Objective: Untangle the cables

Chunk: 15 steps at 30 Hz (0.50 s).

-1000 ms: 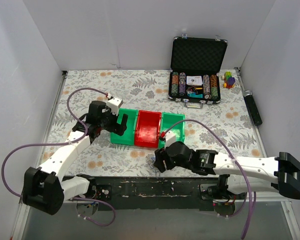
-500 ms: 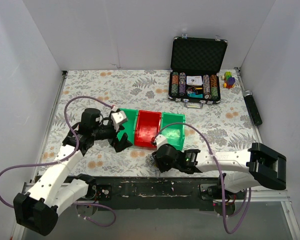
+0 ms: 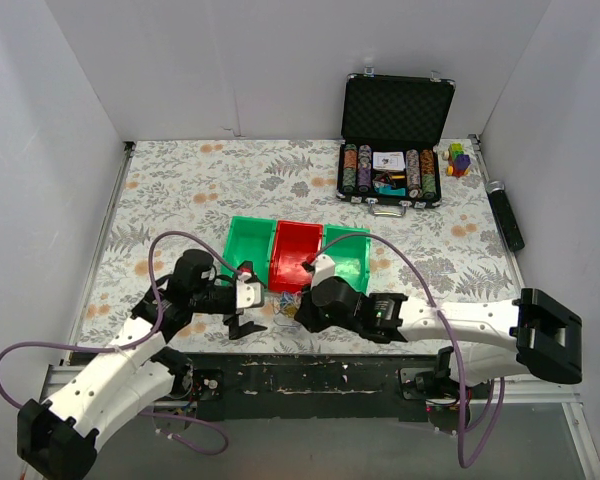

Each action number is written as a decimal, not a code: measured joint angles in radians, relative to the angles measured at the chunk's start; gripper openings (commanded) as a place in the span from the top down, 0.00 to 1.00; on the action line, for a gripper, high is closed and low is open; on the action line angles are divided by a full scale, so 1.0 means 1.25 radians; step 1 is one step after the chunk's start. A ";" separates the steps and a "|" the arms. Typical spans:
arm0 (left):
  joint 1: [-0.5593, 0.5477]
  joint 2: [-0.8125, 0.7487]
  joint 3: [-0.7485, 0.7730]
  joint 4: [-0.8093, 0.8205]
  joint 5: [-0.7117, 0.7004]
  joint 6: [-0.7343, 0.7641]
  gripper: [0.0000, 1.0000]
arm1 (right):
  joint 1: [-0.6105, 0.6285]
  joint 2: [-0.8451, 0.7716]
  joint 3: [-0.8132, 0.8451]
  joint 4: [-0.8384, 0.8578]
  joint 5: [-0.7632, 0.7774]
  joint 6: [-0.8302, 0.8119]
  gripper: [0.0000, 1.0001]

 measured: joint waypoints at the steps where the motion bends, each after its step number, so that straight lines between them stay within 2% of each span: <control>1: -0.004 -0.006 -0.016 0.000 -0.001 0.019 0.02 | 0.000 -0.006 0.006 0.003 -0.003 0.011 0.95; 7: -0.013 -0.034 -0.070 0.007 -0.003 0.051 0.03 | 0.000 -0.058 0.008 0.027 -0.025 0.047 0.99; 15: -0.034 -0.079 -0.096 0.074 0.008 0.030 0.14 | -0.008 -0.082 0.026 0.048 -0.049 0.082 0.99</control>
